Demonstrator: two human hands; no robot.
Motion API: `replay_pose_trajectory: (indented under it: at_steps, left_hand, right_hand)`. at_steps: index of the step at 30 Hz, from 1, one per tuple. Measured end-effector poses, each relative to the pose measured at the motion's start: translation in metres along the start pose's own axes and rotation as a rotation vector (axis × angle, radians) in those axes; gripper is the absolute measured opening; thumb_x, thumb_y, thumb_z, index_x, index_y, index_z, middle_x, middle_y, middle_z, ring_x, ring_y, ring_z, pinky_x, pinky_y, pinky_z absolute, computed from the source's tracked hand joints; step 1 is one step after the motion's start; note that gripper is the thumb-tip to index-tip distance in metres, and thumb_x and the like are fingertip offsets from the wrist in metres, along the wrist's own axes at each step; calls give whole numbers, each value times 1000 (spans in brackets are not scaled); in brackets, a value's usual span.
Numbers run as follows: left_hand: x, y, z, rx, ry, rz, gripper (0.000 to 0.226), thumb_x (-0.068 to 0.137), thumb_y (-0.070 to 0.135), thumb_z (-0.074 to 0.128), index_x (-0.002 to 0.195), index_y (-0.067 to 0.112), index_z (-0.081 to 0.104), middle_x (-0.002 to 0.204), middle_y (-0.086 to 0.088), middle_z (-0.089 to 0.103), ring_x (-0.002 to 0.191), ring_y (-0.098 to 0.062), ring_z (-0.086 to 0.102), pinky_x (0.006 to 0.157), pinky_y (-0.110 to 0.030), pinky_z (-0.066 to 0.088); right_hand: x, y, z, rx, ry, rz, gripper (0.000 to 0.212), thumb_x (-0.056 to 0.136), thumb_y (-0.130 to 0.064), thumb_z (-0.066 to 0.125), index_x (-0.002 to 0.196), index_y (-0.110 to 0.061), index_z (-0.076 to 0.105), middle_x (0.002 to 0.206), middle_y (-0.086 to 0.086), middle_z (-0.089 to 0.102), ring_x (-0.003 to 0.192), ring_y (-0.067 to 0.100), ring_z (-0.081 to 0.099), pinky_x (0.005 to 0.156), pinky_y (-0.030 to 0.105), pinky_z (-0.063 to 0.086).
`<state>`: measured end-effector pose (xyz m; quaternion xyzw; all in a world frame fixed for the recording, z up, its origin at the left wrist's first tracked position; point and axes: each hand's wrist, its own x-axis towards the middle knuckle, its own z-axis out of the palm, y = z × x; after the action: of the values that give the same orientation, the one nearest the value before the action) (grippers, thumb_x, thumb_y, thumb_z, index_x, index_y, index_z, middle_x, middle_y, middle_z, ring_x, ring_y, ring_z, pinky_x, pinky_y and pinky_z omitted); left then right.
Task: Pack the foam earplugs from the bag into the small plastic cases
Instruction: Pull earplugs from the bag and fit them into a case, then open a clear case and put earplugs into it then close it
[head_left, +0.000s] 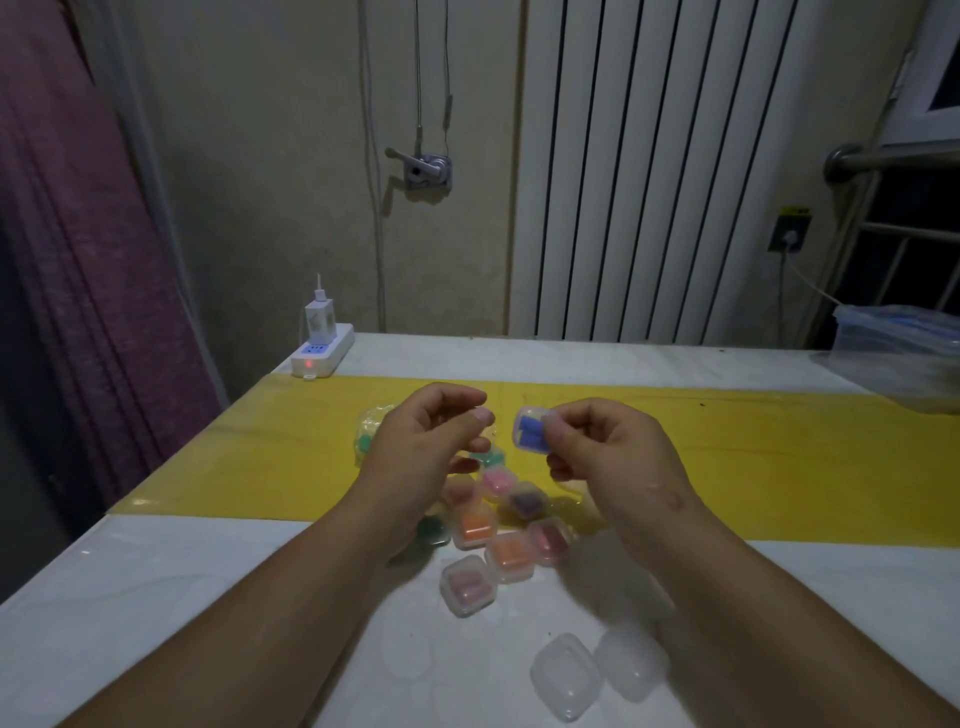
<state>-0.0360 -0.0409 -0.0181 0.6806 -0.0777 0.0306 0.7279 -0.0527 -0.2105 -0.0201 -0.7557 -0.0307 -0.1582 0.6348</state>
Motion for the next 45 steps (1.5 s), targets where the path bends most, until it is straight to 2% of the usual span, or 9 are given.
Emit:
replay_pose_trajectory:
  at_steps: [5,13,19,22,27,31,37,41,45]
  left_hand:
    - [4,-3,-6,135,127,91,12,90,9,64,100,14,68,90,-7,69,62,-8,60,57,-29,50]
    - [7,-5,-9,178,220,111,10,89,8,65,92,16,69,80,-3,66,65,-17,58,65,-44,54]
    - [12,-9,-13,168,296,112,22,90,-1,57,89,18,69,85,-4,67,70,-26,60,62,-51,56]
    - [21,-13,-22,189,369,91,40,88,-11,43,89,20,68,93,1,67,82,-24,64,53,-33,58]
    - [32,-19,-45,369,484,96,49,83,-11,39,93,28,67,96,12,64,91,-13,59,67,-26,49]
    - [40,-26,-57,413,556,16,53,77,-8,42,85,39,66,97,18,59,98,-18,55,82,-43,55]
    - [46,-29,-63,617,450,-89,41,71,13,58,94,46,61,109,12,60,108,-21,51,90,-45,50]
    - [44,-25,-61,976,477,-259,62,76,50,61,132,29,46,131,-4,52,123,-31,43,97,-45,35]
    - [44,-28,-59,1151,397,-372,67,74,67,54,123,21,53,127,-8,54,120,-32,44,94,-44,34]
  right_hand:
    - [-5,0,-4,-67,-40,62,4,87,-17,73,84,-13,73,69,-6,65,60,10,59,52,19,44]
    - [-5,13,8,-476,-107,123,22,70,-40,84,73,-25,67,66,-4,69,60,16,67,59,38,59]
    - [-9,11,13,-762,-170,23,17,86,-46,66,90,-32,74,84,-13,64,82,12,63,71,30,51]
    - [-9,13,16,-848,-170,-11,19,90,-43,61,94,-32,76,88,-11,62,89,14,61,71,29,47]
    - [-10,12,19,-895,-129,-67,23,92,-45,58,102,-32,74,98,-9,62,93,15,59,72,28,44]
    - [-1,0,17,-760,-89,-53,20,94,-32,60,111,-30,70,106,-10,65,94,12,58,80,24,43]
    - [41,3,29,-655,-141,35,26,98,-13,50,113,-21,69,111,-1,70,102,15,62,87,26,46]
    - [65,10,48,-611,-189,85,31,98,-7,43,109,-19,69,101,0,71,99,18,63,76,25,45]
    - [81,14,66,-616,-240,145,24,97,-8,48,104,-17,70,90,2,73,83,16,63,61,24,44]
